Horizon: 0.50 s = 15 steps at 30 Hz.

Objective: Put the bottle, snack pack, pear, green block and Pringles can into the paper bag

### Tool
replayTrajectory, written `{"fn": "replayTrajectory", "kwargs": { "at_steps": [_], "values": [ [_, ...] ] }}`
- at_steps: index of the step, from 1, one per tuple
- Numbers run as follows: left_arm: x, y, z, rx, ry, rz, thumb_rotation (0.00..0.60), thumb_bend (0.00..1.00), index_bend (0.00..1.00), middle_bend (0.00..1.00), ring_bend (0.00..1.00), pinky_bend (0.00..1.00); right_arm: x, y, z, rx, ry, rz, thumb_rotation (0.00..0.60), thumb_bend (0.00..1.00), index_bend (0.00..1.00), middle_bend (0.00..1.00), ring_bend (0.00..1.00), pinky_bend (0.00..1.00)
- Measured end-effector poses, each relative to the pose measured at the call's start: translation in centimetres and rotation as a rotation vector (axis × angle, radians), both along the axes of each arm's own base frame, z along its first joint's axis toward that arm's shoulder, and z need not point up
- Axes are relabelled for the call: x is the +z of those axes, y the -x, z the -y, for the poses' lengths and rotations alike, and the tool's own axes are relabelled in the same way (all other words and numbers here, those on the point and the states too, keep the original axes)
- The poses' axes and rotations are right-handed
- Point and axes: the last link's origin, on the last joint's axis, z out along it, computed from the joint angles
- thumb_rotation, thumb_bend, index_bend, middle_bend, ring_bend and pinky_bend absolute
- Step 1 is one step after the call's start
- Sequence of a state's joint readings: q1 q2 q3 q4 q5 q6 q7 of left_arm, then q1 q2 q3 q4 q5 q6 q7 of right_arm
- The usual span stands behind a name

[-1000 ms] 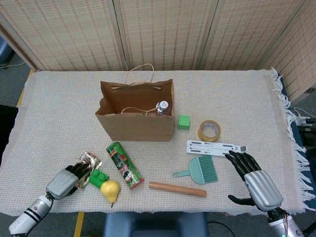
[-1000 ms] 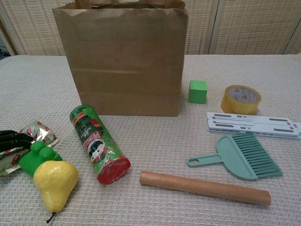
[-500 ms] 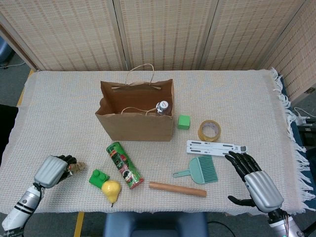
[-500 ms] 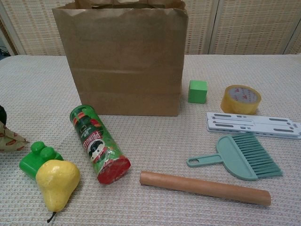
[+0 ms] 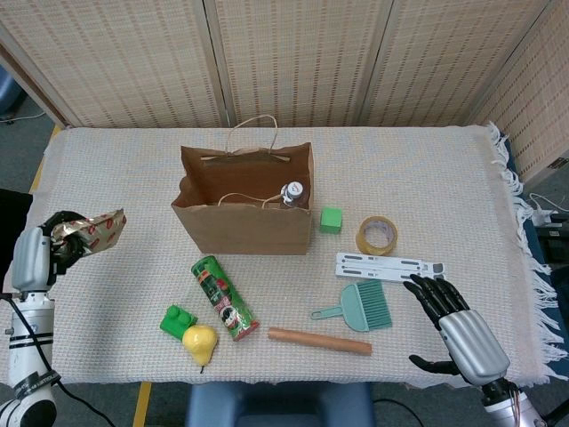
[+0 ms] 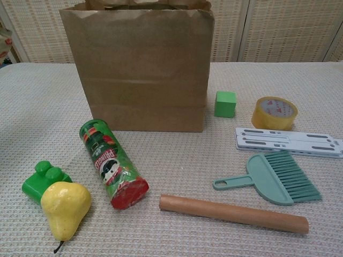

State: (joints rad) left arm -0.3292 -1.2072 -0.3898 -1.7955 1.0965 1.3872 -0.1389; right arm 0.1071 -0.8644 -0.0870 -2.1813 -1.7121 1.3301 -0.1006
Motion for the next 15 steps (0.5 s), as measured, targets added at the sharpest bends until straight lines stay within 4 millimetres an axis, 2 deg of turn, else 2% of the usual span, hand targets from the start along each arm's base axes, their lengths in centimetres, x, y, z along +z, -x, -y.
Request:
{"fn": "replayTrajectory", "kwargs": {
  "at_steps": [4, 7, 11, 15],
  "values": [
    [1.7, -3.3, -0.8, 0.006, -0.026, 0.263, 0.600, 0.73, 0.67, 0.68, 0.61, 0.77, 0.0, 0.0, 0.0, 0.001, -0.003, -0.003, 0.600, 0.00, 0.00, 0.00, 0.00, 0.00],
    [2.1, -6.6, -1.3, -0.052, 0.011, 0.363, 0.600, 0.73, 0.67, 0.68, 0.61, 0.77, 0.0, 0.0, 0.0, 0.003, 0.001, -0.007, 0.600, 0.00, 0.00, 0.00, 0.00, 0.00],
    [1.6, -11.0, -2.5, -0.151, 0.073, 0.338, 0.600, 0.72, 0.67, 0.68, 0.61, 0.77, 0.1, 0.0, 0.0, 0.003, 0.006, -0.004, 0.600, 0.00, 0.00, 0.00, 0.00, 0.00],
    [0.2, -14.8, -3.9, -0.238, 0.137, 0.255, 0.600, 0.72, 0.67, 0.68, 0.61, 0.77, 0.3, 0.0, 0.1, 0.001, 0.012, -0.001, 0.600, 0.00, 0.00, 0.00, 0.00, 0.00]
  ]
}}
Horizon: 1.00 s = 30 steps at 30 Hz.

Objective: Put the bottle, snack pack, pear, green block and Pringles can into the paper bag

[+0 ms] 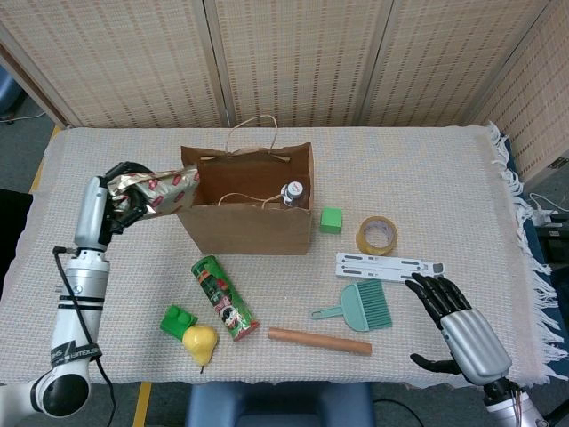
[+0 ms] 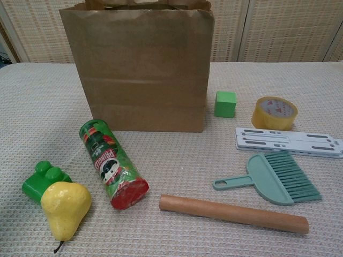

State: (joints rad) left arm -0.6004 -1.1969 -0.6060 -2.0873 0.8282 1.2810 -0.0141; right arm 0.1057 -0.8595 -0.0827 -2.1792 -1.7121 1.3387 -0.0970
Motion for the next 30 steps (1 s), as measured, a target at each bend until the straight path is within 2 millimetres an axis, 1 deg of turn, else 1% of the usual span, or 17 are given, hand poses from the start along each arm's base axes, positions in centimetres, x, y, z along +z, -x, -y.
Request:
{"fn": "replayTrajectory", "kwargs": {
  "at_steps": [1, 4, 10, 16, 20, 23, 26, 28, 29, 30],
  "values": [
    [-0.5, -0.9, -0.5, -0.022, 0.008, -0.029, 0.600, 0.72, 0.67, 0.68, 0.61, 0.77, 0.0, 0.0, 0.0, -0.002, 0.001, 0.000, 0.600, 0.00, 0.00, 0.00, 0.00, 0.00],
    [-1.8, -2.6, -1.9, -0.050, 0.020, -0.093, 0.600, 0.71, 0.67, 0.68, 0.61, 0.77, 0.0, 0.2, 0.2, -0.009, 0.001, 0.000, 0.600, 0.00, 0.00, 0.00, 0.00, 0.00],
    [-4.1, -5.4, -4.5, -0.063, 0.027, -0.162, 0.600, 0.71, 0.67, 0.68, 0.61, 0.77, 0.1, 0.5, 0.6, -0.028, 0.003, -0.002, 0.600, 0.00, 0.00, 0.00, 0.00, 0.00],
    [-5.6, -7.8, -6.1, -0.079, 0.012, -0.209, 0.600, 0.71, 0.66, 0.68, 0.61, 0.77, 0.0, 0.9, 1.0, -0.046, 0.001, -0.008, 0.600, 0.00, 0.00, 0.00, 0.00, 0.00],
    [-6.1, -8.8, -6.5, -0.085, 0.002, -0.218, 0.600, 0.71, 0.66, 0.68, 0.61, 0.77, 0.0, 0.9, 1.2, -0.050, 0.002, -0.008, 0.600, 0.00, 0.00, 0.00, 0.00, 0.00],
    [-6.1, -9.0, -6.5, -0.085, -0.003, -0.208, 0.600, 0.71, 0.66, 0.68, 0.61, 0.77, 0.0, 1.0, 1.3, -0.052, 0.004, -0.008, 0.600, 0.00, 0.00, 0.00, 0.00, 0.00],
    [-6.2, -8.8, -6.6, -0.086, -0.016, -0.234, 0.600, 0.70, 0.65, 0.67, 0.60, 0.76, 0.0, 0.9, 1.3, -0.052, 0.002, -0.008, 0.600, 0.00, 0.00, 0.00, 0.00, 0.00],
    [-6.6, -8.5, -6.7, -0.088, -0.011, -0.272, 0.600, 0.67, 0.60, 0.62, 0.55, 0.71, 0.0, 0.9, 1.2, -0.051, 0.001, -0.008, 0.600, 0.00, 0.00, 0.00, 0.00, 0.00],
    [-6.8, -8.3, -6.6, -0.090, -0.006, -0.294, 0.600, 0.64, 0.56, 0.57, 0.49, 0.65, 0.0, 0.9, 1.2, -0.050, 0.002, -0.007, 0.600, 0.00, 0.00, 0.00, 0.00, 0.00],
    [-7.1, -8.1, -6.6, -0.093, 0.001, -0.316, 0.600, 0.60, 0.50, 0.49, 0.39, 0.55, 0.0, 0.9, 1.2, -0.049, 0.002, -0.007, 0.600, 0.00, 0.00, 0.00, 0.00, 0.00]
  ]
}}
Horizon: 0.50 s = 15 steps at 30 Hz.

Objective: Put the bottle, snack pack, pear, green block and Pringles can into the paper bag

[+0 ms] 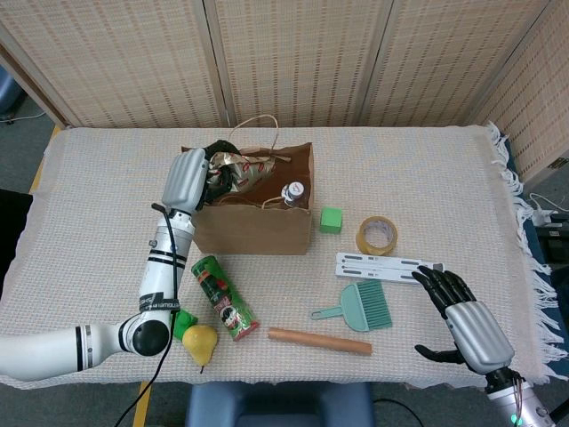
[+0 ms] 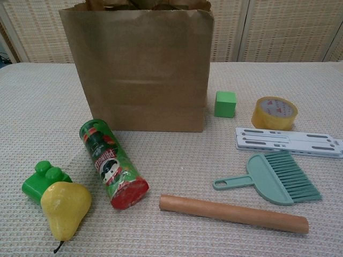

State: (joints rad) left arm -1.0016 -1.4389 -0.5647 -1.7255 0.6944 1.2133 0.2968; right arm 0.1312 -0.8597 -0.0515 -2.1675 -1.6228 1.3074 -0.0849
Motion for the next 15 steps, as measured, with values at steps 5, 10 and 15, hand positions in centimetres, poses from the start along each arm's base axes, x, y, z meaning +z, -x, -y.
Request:
{"fn": "replayTrajectory", "kwargs": {
  "at_steps": [5, 10, 15],
  "values": [
    [-1.0, 0.3, 0.6, -0.031, 0.051, -0.077, 0.600, 0.47, 0.18, 0.10, 0.06, 0.26, 0.1, -0.1, -0.1, 0.005, 0.000, 0.002, 0.600, 0.00, 0.00, 0.00, 0.00, 0.00],
    [-0.8, 0.0, 1.2, -0.045, 0.066, -0.084, 0.600, 0.45, 0.06, 0.00, 0.00, 0.17, 0.0, -0.1, -0.2, 0.007, -0.005, 0.000, 0.600, 0.00, 0.00, 0.00, 0.00, 0.00],
    [-0.3, 0.2, 1.4, -0.035, 0.065, -0.064, 0.600, 0.45, 0.05, 0.00, 0.00, 0.17, 0.0, -0.2, -0.3, 0.012, -0.002, 0.001, 0.600, 0.00, 0.00, 0.00, 0.00, 0.00]
  ]
}}
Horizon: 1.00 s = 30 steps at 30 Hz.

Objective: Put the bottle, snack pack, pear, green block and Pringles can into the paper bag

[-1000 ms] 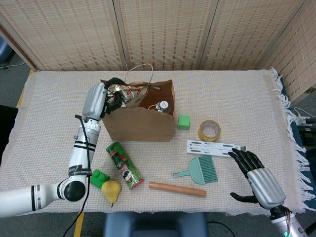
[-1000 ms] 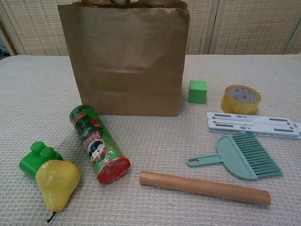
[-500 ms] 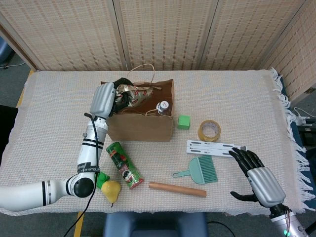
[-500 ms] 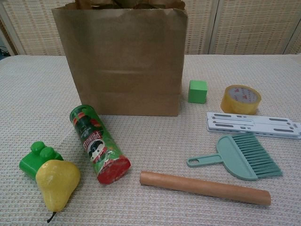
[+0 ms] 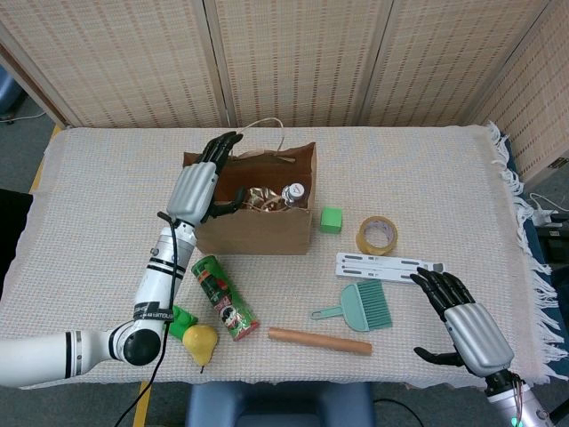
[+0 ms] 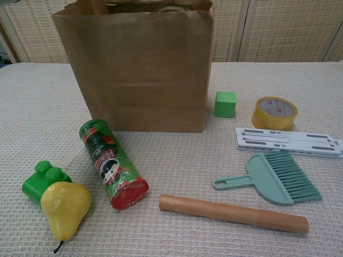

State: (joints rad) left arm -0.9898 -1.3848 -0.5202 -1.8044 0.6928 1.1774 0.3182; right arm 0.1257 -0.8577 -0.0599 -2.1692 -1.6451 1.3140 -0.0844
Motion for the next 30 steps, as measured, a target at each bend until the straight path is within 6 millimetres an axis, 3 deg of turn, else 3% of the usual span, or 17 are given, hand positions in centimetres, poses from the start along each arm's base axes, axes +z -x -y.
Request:
{"fn": "replayTrajectory", "kwargs": {
  "at_steps": [6, 11, 20, 30],
  "values": [
    [1.5, 1.3, 0.4, 0.039, -0.010, 0.055, 0.600, 0.46, 0.07, 0.02, 0.01, 0.18, -0.1, 0.0, -0.1, -0.001, -0.006, -0.003, 0.600, 0.00, 0.00, 0.00, 0.00, 0.00],
    [3.9, 4.0, 1.1, 0.085, -0.035, 0.098, 0.600, 0.48, 0.15, 0.07, 0.03, 0.21, -0.1, 0.0, -0.2, 0.001, -0.006, -0.001, 0.600, 0.00, 0.00, 0.00, 0.00, 0.00],
    [8.4, 12.5, 4.5, 0.176, -0.083, 0.077, 0.600, 0.49, 0.17, 0.11, 0.07, 0.27, -0.2, -0.1, -0.4, 0.005, -0.012, -0.003, 0.600, 0.00, 0.00, 0.00, 0.00, 0.00],
    [9.3, 20.1, 10.1, 0.070, -0.048, -0.240, 0.600, 0.48, 0.14, 0.10, 0.04, 0.22, -0.5, -0.2, -0.6, 0.011, -0.020, -0.013, 0.600, 0.00, 0.00, 0.00, 0.00, 0.00]
  ]
}}
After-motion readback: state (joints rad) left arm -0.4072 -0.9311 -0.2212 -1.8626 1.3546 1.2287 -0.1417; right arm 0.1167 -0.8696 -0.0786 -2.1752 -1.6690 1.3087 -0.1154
